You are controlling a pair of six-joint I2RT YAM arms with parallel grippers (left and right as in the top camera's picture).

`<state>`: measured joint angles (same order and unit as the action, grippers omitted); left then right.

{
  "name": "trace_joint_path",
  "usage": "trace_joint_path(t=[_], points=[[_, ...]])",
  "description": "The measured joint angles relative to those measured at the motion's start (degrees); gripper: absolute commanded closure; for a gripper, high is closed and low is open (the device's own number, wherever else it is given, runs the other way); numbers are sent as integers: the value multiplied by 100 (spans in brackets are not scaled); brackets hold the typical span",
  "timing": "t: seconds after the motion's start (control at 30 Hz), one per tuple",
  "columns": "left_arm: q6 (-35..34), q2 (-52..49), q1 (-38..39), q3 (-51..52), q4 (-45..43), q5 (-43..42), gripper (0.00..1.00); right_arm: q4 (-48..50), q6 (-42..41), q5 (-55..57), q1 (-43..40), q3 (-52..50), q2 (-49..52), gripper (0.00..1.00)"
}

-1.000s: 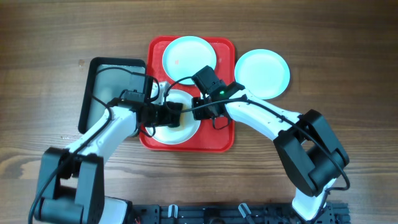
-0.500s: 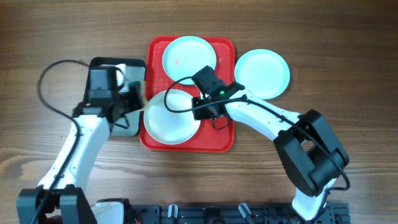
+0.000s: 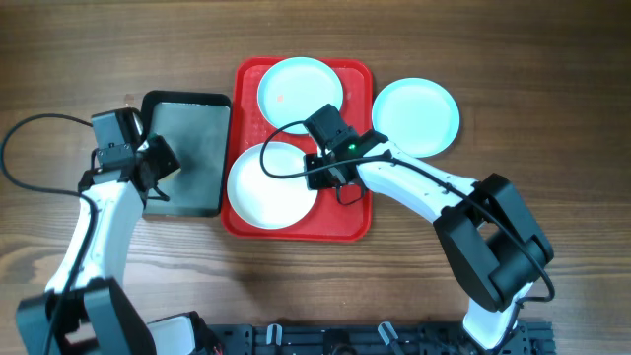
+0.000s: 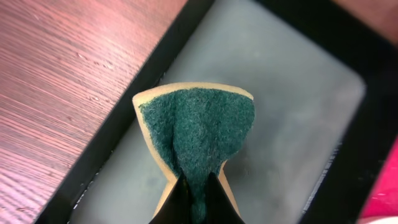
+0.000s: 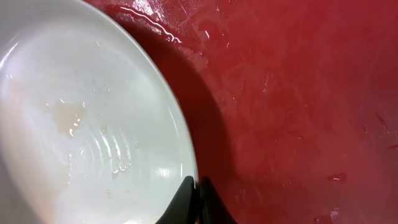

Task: Clean dirty plates on tray and stack at the side
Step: 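Move the sponge back into the water tray with the left gripper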

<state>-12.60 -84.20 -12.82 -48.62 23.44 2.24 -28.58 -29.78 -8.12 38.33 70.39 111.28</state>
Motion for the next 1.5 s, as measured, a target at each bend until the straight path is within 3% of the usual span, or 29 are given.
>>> trace_joint_path(t=[0.2,1.5], points=[[11,-442,0,0,-33,7,96,15,0,-2,0,-9,0,96],[404,-605,0,68,-256,-254,96,85,0,-2,0,-20,0,94]])
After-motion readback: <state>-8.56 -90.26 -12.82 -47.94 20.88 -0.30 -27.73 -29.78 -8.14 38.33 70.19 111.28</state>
